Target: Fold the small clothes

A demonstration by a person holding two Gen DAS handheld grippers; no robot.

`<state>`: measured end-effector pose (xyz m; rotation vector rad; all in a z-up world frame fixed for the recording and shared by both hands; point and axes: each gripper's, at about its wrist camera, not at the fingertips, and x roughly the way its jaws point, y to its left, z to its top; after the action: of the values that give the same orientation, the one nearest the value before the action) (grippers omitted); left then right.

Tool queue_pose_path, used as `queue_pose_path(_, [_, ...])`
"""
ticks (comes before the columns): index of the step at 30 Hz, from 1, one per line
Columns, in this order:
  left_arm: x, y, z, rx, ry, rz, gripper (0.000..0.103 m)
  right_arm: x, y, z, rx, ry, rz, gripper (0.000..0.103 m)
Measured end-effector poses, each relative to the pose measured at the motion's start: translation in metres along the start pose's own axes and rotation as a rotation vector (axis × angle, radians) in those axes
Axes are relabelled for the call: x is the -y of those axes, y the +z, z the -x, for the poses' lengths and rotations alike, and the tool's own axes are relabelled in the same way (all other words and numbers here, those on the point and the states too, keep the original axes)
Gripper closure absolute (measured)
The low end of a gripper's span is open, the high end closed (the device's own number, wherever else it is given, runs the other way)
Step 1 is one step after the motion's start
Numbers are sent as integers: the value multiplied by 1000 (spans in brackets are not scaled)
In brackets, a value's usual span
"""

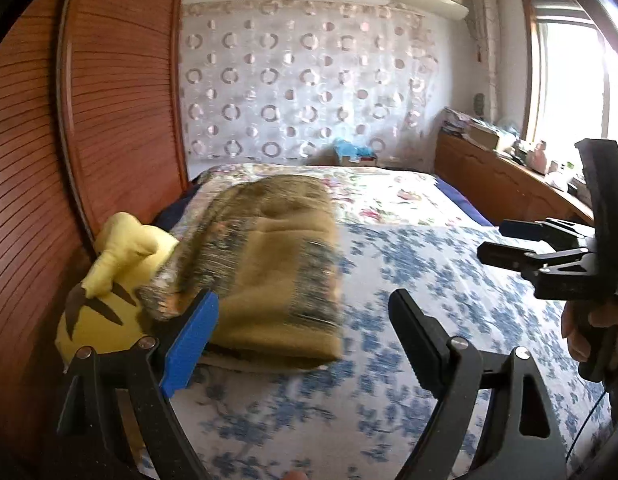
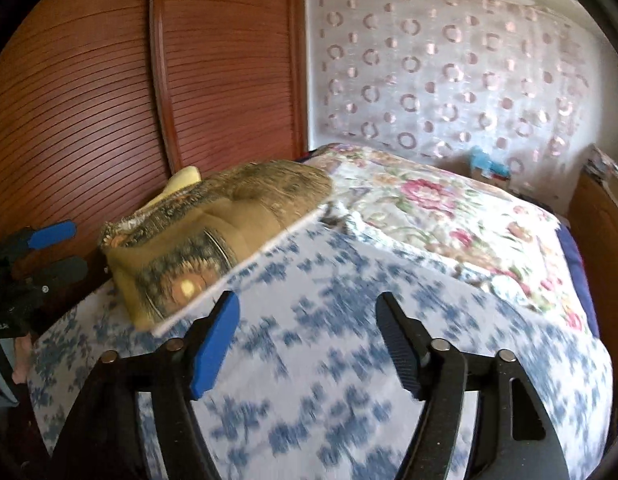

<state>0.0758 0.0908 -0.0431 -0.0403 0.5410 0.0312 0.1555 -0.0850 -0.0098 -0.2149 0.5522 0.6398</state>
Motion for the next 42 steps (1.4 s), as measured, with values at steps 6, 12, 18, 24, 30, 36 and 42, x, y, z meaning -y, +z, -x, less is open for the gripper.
queue_pose_path(6, [32,-2,4,-1,-63,-20,16,7,-24,40,22,-51,-83,20])
queue_pose_path(12, [64,12,21,33,-103,-48,16,6,-40,91,85,-135,-150,20])
queue_pose_path(18, [88,28,42,89,-125,-60,16,3,-48,143,185,-219,-186,20])
queue_pose_path(24, [100,35,55,119,-123,-80,16,-6,-58,179,257,-291,-209,20])
queue_pose_path(30, [101,34,59,128,-132,-81,16,-17,-63,183,271,-325,-205,20])
queue_pose_path(36, [100,36,63,137,-122,-73,16,-13,-62,174,268,-324,-206,20])
queue_pose_path(42, [100,35,63,139,-120,-72,16,-8,-62,173,266,-320,-209,20])
